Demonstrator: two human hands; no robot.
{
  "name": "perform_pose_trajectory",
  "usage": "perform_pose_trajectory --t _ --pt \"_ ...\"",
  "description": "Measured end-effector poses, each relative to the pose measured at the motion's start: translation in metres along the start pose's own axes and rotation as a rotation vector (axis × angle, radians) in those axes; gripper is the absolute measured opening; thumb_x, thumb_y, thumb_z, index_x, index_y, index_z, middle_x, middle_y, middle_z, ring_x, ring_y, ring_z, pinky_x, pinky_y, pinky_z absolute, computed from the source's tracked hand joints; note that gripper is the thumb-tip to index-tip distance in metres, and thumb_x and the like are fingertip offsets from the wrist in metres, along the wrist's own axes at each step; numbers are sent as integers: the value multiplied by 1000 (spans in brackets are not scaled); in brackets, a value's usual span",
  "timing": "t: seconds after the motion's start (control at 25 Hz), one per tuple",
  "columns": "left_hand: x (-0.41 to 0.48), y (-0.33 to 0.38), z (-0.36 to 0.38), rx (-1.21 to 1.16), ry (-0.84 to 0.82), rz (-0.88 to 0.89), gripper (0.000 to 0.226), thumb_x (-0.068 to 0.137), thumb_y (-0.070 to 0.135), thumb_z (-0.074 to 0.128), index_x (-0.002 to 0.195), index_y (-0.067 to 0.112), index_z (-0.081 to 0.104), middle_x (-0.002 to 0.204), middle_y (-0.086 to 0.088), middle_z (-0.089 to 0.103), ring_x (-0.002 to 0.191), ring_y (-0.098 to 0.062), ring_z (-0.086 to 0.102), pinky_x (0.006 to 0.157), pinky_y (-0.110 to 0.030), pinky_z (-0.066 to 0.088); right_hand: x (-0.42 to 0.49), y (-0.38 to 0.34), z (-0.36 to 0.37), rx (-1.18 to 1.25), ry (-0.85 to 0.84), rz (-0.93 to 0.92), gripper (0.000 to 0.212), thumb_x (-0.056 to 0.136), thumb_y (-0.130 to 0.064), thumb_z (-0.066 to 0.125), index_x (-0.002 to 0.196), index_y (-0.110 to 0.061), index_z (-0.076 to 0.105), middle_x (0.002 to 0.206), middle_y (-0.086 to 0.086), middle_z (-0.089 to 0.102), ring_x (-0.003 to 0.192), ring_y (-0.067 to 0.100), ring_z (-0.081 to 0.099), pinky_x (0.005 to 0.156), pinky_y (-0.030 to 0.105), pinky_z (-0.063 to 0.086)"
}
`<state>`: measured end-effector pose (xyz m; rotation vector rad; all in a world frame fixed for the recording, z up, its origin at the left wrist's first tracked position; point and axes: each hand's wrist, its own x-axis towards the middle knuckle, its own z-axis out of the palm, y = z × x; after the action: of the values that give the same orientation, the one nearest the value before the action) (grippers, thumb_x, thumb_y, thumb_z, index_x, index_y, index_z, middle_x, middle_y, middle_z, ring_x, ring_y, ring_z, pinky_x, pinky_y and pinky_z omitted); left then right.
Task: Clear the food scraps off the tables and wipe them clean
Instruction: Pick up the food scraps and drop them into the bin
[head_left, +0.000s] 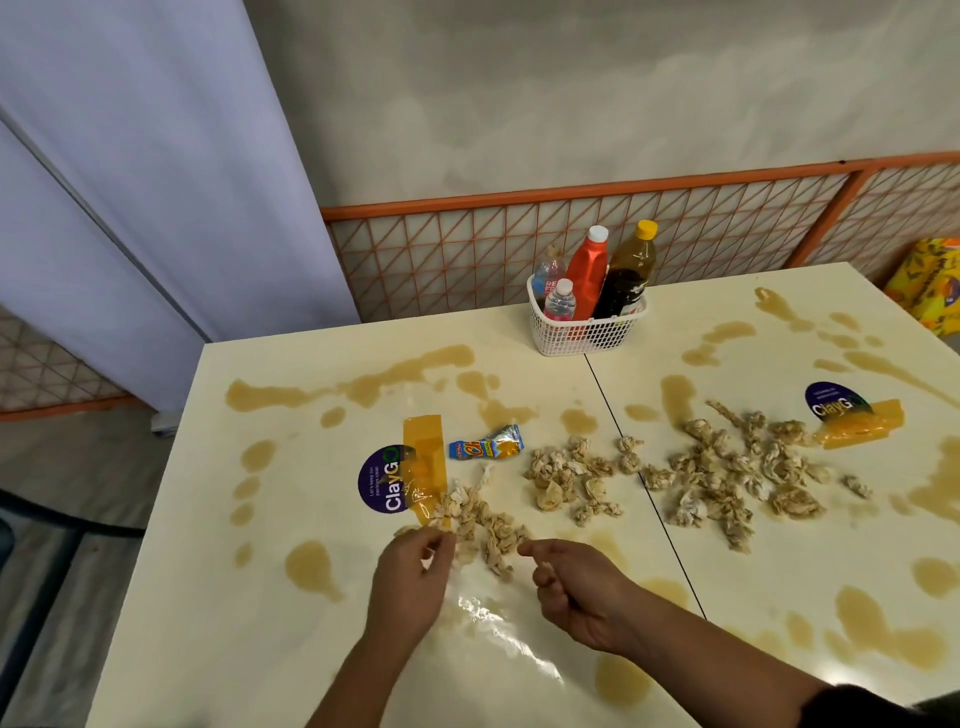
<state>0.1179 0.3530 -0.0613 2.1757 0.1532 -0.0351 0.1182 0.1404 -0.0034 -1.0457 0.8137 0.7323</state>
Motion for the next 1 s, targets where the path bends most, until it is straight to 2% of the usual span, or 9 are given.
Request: perform_pose_trajectory --t 0.12,0.24,0.32,0.44,0.52,0.6,0.8,0.92,1.0 --pt "34 -45 0 287 45 -49 8 90 24 66 92 22 74 91 7 70 89 -17 66 78 -32 53 0 1 -14 59 40 7 27 107 -12 37 120 -3 58 61 0 33 51 9 19 38 18 22" --pt "60 -66 1 473 6 -37 20 86 21 69 105 21 73 100 -1 72 94 -24 66 76 -36 56 -2 2 -25 189 36 0 35 109 -30 43 112 0 60 61 -1 27 50 9 18 40 18 25" --pt "68 -70 4 581 -61 3 19 83 26 69 102 26 72 96 0 70 92 -26 66 72 -37 57 -5 0 -34 266 30 -13 43 107 -36 46 101 3 63 62 -1 26 50 9 20 41 18 29" --pt "70 -72 9 710 -116 22 10 88 31 66 91 26 74 89 1 67 88 -22 65 68 -34 56 -12 -2 -52 305 6 -19 40 103 -34 54 95 4 64 62 0 24 52 11 24 44 20 33" --pt "66 -73 10 656 -88 7 9 88 27 67 88 21 74 86 0 67 85 -22 65 67 -33 53 -18 -1 -66 301 -5 -36 27 103 -23 55 106 3 61 63 0 22 51 12 25 46 22 35" --pt "58 -66 8 471 -2 -33 4 86 19 71 84 16 72 83 0 66 81 -22 65 68 -31 50 -22 2 -80 324 -19 -59 25 103 -12 52 119 6 58 63 1 24 51 14 29 50 25 40" --pt "23 5 9 -268 143 -290 13 86 5 69 82 17 71 87 2 71 88 -20 65 81 -34 49 -32 10 -111 461 -35 -104 29 105 -2 43 130 6 56 73 15 57 63 22 59 67 38 63" --pt "7 58 18 -945 -20 -454 15 91 0 51 93 4 65 93 -13 71 92 -32 66 88 -44 53 -35 12 -118 475 -45 -117 30 108 -7 41 132 4 55 73 14 57 61 20 58 68 39 63" --pt "-5 90 28 -1190 -148 -526 17 88 6 50 99 6 63 98 -16 72 93 -32 69 90 -49 53 -43 10 -119 393 -58 -125 33 108 -16 44 133 3 55 66 7 48 55 15 47 67 37 61"
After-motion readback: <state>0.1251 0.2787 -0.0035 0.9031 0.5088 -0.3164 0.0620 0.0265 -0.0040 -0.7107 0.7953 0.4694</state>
